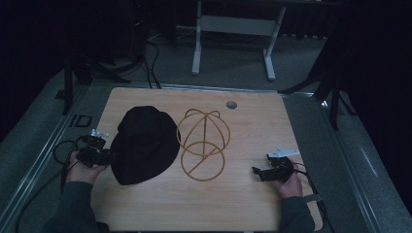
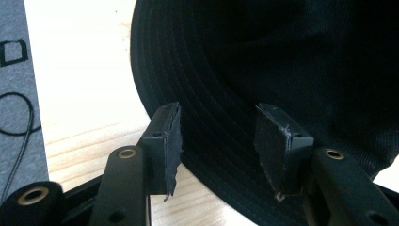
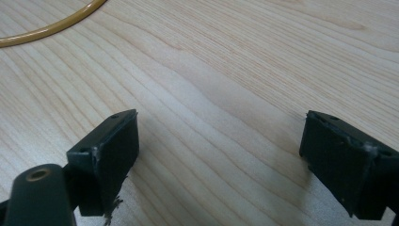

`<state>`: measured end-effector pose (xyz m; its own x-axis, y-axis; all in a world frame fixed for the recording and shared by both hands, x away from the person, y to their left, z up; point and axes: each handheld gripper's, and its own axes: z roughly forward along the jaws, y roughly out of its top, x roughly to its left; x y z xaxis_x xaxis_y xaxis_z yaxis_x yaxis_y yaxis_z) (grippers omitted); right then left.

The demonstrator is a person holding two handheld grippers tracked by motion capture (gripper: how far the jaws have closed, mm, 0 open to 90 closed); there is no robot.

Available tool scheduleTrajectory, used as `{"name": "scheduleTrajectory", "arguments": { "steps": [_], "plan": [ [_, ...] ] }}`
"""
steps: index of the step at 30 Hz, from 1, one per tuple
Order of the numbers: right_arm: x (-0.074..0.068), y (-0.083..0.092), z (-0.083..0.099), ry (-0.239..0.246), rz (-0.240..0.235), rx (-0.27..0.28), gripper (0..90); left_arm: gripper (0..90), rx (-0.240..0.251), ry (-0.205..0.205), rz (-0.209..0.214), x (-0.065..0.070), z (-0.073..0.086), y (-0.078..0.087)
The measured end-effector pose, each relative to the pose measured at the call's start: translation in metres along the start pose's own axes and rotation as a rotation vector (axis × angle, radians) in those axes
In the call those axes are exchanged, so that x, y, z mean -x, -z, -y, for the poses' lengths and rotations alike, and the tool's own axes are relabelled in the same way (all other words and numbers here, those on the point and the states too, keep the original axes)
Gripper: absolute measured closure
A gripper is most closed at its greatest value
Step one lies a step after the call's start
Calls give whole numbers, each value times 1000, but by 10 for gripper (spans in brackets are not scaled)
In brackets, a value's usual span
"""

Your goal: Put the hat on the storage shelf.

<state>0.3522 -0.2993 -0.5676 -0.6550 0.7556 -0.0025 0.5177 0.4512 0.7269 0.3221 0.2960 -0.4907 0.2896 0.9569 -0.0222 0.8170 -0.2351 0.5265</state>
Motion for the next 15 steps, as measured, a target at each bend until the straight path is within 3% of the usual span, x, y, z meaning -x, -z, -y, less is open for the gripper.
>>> {"name": "scheduleTrajectory", "arguments": {
  "steps": [15],
  "plan": [
    [0, 0, 0, 0, 1, 0, 122, 525, -78, -77, 22, 9, -7, 4]
  ]
}}
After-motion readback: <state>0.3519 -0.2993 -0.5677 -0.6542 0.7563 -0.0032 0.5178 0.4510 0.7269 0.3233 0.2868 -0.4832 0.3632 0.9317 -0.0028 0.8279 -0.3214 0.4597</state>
